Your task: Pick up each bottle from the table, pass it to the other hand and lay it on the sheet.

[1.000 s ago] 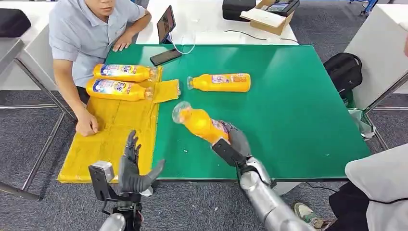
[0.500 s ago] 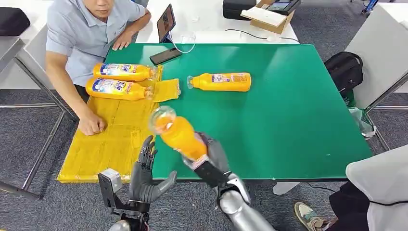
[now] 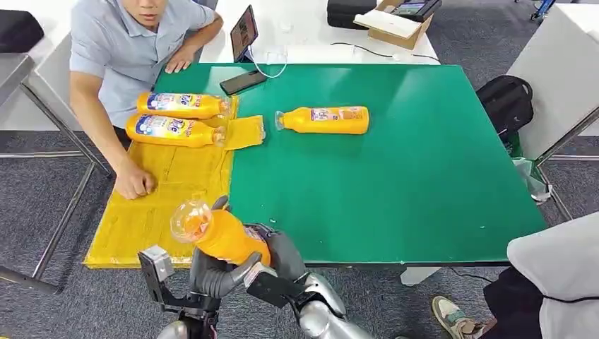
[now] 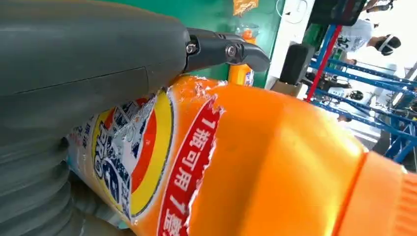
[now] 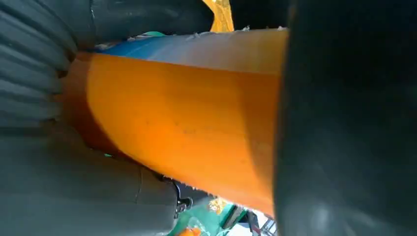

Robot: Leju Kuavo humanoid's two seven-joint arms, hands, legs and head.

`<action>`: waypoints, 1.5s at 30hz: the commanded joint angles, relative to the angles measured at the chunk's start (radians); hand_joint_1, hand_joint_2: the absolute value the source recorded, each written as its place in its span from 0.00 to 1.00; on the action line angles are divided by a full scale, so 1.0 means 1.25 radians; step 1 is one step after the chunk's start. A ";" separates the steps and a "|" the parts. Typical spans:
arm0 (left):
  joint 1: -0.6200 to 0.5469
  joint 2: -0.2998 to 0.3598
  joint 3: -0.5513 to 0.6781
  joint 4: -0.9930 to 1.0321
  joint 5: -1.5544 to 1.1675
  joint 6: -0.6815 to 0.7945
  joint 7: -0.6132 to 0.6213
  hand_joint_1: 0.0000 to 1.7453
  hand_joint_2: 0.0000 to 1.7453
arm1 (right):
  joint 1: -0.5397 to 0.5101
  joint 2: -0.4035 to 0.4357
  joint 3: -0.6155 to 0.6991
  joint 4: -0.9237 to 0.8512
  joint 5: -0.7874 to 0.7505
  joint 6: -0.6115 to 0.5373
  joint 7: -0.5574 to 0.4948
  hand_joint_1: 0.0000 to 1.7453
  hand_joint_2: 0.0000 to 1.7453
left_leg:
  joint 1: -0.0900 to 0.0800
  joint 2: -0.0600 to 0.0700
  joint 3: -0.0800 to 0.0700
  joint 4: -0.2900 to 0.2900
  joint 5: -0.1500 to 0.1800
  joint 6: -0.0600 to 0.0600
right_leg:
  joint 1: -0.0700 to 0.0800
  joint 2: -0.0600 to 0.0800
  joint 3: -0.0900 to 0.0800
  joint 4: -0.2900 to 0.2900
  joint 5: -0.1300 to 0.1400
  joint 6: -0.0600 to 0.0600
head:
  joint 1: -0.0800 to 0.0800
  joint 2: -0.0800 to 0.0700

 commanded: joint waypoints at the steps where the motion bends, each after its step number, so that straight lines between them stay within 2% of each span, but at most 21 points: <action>1: -0.045 0.010 -0.016 0.051 0.007 -0.002 0.034 0.95 1.00 | -0.054 0.010 0.078 0.113 0.023 -0.011 0.001 1.00 1.00 | 0.001 0.000 0.003 0.000 -0.001 -0.002 | 0.002 -0.001 0.003 -0.001 -0.001 -0.002 | 0.000 0.000; 3: -0.047 0.009 -0.016 0.058 0.016 -0.008 0.040 1.00 1.00 | -0.055 0.010 0.083 0.109 0.026 -0.014 0.005 1.00 1.00 | 0.001 -0.001 0.002 -0.001 0.000 -0.001 | 0.001 -0.001 0.002 -0.001 0.000 -0.001 | 0.000 0.000; 6: -0.051 0.011 -0.019 0.068 0.005 0.003 0.046 1.00 1.00 | -0.054 0.010 0.083 0.101 0.030 -0.038 0.011 1.00 1.00 | 0.002 -0.001 0.004 -0.001 -0.001 -0.002 | 0.002 -0.002 0.004 -0.001 -0.001 -0.002 | 0.000 0.000; 7: -0.051 0.010 -0.017 0.069 0.003 0.012 0.049 1.00 1.00 | -0.051 0.011 0.081 0.097 0.032 -0.050 0.012 0.35 1.00 | 0.001 0.000 0.002 -0.001 0.000 -0.001 | 0.001 -0.001 0.002 -0.001 -0.001 -0.001 | 0.000 0.000; 8: -0.051 0.010 -0.016 0.070 0.003 0.014 0.050 1.00 1.00 | -0.051 0.011 0.080 0.097 0.032 -0.053 0.013 0.35 1.00 | 0.001 -0.001 0.003 0.000 -0.001 -0.001 | 0.002 -0.002 0.004 -0.001 -0.001 -0.002 | 0.000 0.000; 9: -0.050 0.009 -0.012 0.072 0.007 0.016 0.054 1.00 1.00 | -0.046 0.013 0.077 0.090 0.034 -0.068 0.010 0.00 1.00 | 0.001 -0.001 0.002 0.000 -0.001 -0.001 | 0.001 -0.002 0.003 -0.001 -0.001 -0.002 | 0.000 0.000; 11: -0.048 0.009 -0.005 0.066 0.025 0.014 0.066 1.00 1.00 | -0.034 0.018 0.073 0.084 0.034 -0.095 0.010 0.00 1.00 | 0.001 -0.001 0.003 0.000 -0.001 -0.001 | 0.001 -0.002 0.003 -0.001 -0.001 -0.002 | 0.000 0.000; 12: -0.047 0.010 -0.004 0.061 0.025 0.014 0.066 1.00 1.00 | -0.028 0.018 0.073 0.079 0.033 -0.100 0.011 0.00 0.00 | 0.001 -0.001 0.002 -0.001 0.000 -0.001 | 0.001 -0.001 0.002 -0.001 -0.001 -0.001 | 0.000 0.000; 18: -0.016 -0.011 0.082 -0.017 0.045 0.087 0.024 1.00 1.00 | 0.012 0.010 0.034 0.040 -0.020 -0.146 -0.025 0.00 0.00 | 0.001 -0.001 0.002 0.000 -0.001 -0.001 | 0.002 -0.002 0.003 -0.001 -0.001 -0.002 | 0.000 0.000; 19: -0.009 -0.025 0.119 -0.032 0.012 0.170 0.017 1.00 1.00 | 0.031 0.003 0.019 0.019 -0.028 -0.181 -0.044 0.00 0.00 | 0.001 -0.001 0.002 0.000 -0.001 -0.001 | 0.001 -0.002 0.002 0.000 -0.001 -0.002 | 0.000 0.000; 21: -0.014 -0.013 0.133 -0.041 0.016 0.171 0.027 1.00 1.00 | 0.043 -0.009 0.022 0.004 -0.030 -0.180 -0.047 0.00 0.00 | 0.001 0.000 0.002 0.000 -0.001 -0.001 | 0.002 -0.001 0.002 0.000 -0.001 -0.002 | 0.000 0.000; 23: -0.027 -0.016 0.179 -0.010 -0.079 0.300 -0.002 1.00 1.00 | 0.075 -0.024 0.013 -0.041 -0.030 -0.207 -0.057 0.00 0.00 | 0.002 -0.001 0.002 0.000 -0.001 -0.002 | 0.002 -0.002 0.003 0.000 -0.002 -0.002 | 0.000 0.000; 26: -0.048 -0.012 0.246 0.034 -0.178 0.397 -0.061 1.00 1.00 | 0.126 -0.050 0.006 -0.113 -0.016 -0.230 -0.064 0.00 0.00 | 0.001 -0.002 0.003 -0.001 -0.001 -0.001 | 0.001 -0.003 0.004 -0.001 -0.001 -0.002 | 0.000 0.000; 28: -0.050 -0.010 0.271 0.038 -0.218 0.412 -0.069 1.00 1.00 | 0.149 -0.056 -0.007 -0.144 -0.005 -0.245 -0.064 0.00 0.00 | 0.001 -0.002 0.002 -0.001 0.000 -0.001 | 0.001 -0.003 0.002 -0.001 -0.001 -0.001 | 0.000 0.000; 31: -0.055 0.007 0.290 0.042 -0.284 0.405 -0.043 1.00 1.00 | 0.173 -0.060 -0.025 -0.178 -0.003 -0.244 -0.060 0.00 0.00 | 0.001 -0.002 0.001 -0.001 0.000 -0.001 | 0.001 -0.002 0.001 -0.001 -0.001 -0.001 | 0.000 0.000; 35: -0.100 0.040 0.305 0.128 -0.556 0.406 0.039 1.00 1.00 | 0.192 -0.049 -0.042 -0.200 -0.005 -0.228 -0.052 0.00 0.00 | 0.001 -0.001 0.003 -0.001 -0.001 -0.001 | 0.001 -0.002 0.003 -0.001 -0.001 -0.002 | 0.000 0.000; 36: -0.108 0.040 0.309 0.142 -0.555 0.406 0.038 1.00 1.00 | 0.191 -0.049 -0.042 -0.200 -0.006 -0.227 -0.052 0.00 0.00 | 0.001 -0.002 0.002 -0.001 0.000 -0.001 | 0.001 -0.003 0.002 -0.001 -0.001 -0.002 | 0.000 0.000; 38: -0.161 0.085 0.278 0.241 -0.738 0.358 0.143 1.00 1.00 | 0.188 -0.043 -0.045 -0.196 -0.019 -0.204 -0.053 0.00 0.00 | 0.001 -0.003 0.003 -0.001 0.000 -0.002 | 0.001 -0.004 0.003 -0.001 -0.001 -0.003 | 0.001 0.000; 39: -0.174 0.092 0.276 0.267 -0.760 0.344 0.147 1.00 1.00 | 0.188 -0.042 -0.045 -0.196 -0.019 -0.200 -0.053 0.00 0.00 | 0.000 -0.003 0.002 -0.002 0.001 -0.001 | 0.000 -0.003 0.002 -0.001 0.000 -0.002 | 0.000 0.000; 41: -0.242 0.133 0.230 0.390 -0.890 0.250 0.231 1.00 1.00 | 0.173 -0.053 -0.033 -0.187 -0.030 -0.160 -0.058 0.00 0.00 | 0.001 -0.003 0.003 -0.002 0.001 -0.002 | 0.001 -0.004 0.003 -0.002 -0.001 -0.003 | 0.000 0.000; 45: -0.325 0.145 0.202 0.526 -0.979 0.175 0.279 0.99 1.00 | 0.161 -0.044 -0.034 -0.172 -0.033 -0.126 -0.062 0.00 0.00 | 0.001 -0.002 0.003 -0.002 0.001 -0.002 | 0.002 -0.003 0.003 -0.002 0.000 -0.003 | 0.000 0.000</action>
